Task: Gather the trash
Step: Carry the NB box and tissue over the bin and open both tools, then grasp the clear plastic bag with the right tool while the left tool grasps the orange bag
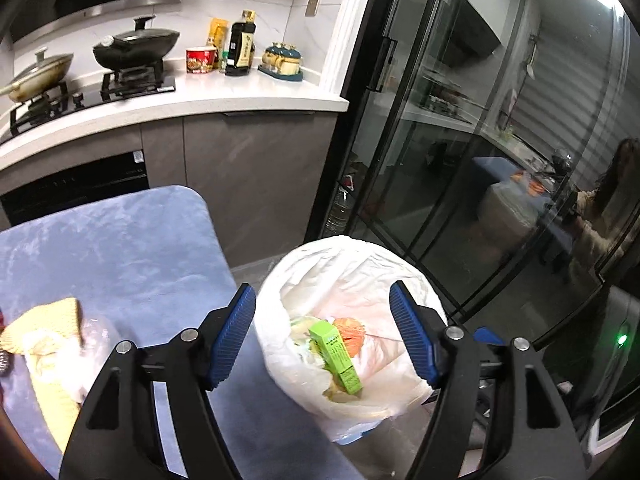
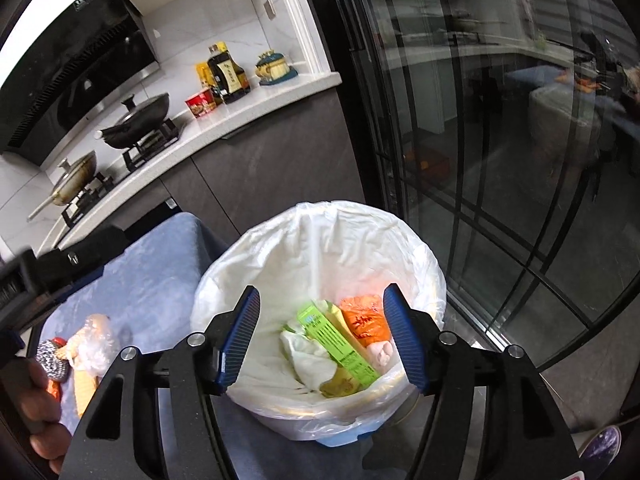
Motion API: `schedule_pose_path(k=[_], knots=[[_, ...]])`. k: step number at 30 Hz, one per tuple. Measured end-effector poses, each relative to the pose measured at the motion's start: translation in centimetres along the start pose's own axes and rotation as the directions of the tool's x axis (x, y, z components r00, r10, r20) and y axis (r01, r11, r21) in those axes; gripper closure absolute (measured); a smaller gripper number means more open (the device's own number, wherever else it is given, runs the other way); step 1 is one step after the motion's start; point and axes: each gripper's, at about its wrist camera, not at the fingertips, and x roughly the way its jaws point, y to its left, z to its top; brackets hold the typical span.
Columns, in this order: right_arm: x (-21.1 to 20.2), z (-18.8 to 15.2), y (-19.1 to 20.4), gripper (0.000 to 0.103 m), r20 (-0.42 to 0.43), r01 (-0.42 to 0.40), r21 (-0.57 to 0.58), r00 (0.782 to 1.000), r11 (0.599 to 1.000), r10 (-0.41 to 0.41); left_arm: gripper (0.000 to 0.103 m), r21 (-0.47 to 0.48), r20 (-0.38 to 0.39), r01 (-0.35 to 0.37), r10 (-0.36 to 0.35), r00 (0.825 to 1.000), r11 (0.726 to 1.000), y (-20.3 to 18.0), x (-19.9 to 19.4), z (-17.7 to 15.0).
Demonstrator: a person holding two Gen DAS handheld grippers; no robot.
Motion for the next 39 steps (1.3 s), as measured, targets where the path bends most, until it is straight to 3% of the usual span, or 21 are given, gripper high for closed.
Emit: schedule_pose_path(k=[8,18,26,39], knots=[[-2.7,-0.2,3.3,0.039,0.036,-0.043,-0.075,0.998,0.996,0.046,0.037,-0.034,0.035,-0.063,0.064,0.997,0.997,2.5,-3.1,-1.0],[-4.6,-1.6,8.2,0.039,0.030,-0.120,-0.136,0.992,0.983,0.125,0.033,-0.130,0.034,-0.204,0.210,0.977,0.970,8.6,-7.8,-3.5],[-4.9,-4.1,14.0,0.035,-0.024,-0.193,-0.207,0.981,0.959,0.193,0.031,-0.187,0.008,-0.335,0.342,0.940,0.924,14.7,-11.7,-6.1],[-0.8,-8.7,23.3,0.025,-0.156,-0.277,-0.288,0.958,0.917,0.241,0.021,-0.306,-0.082,-0.502,0.503,0.860,0.809,26.5,-16.7,-11.8]])
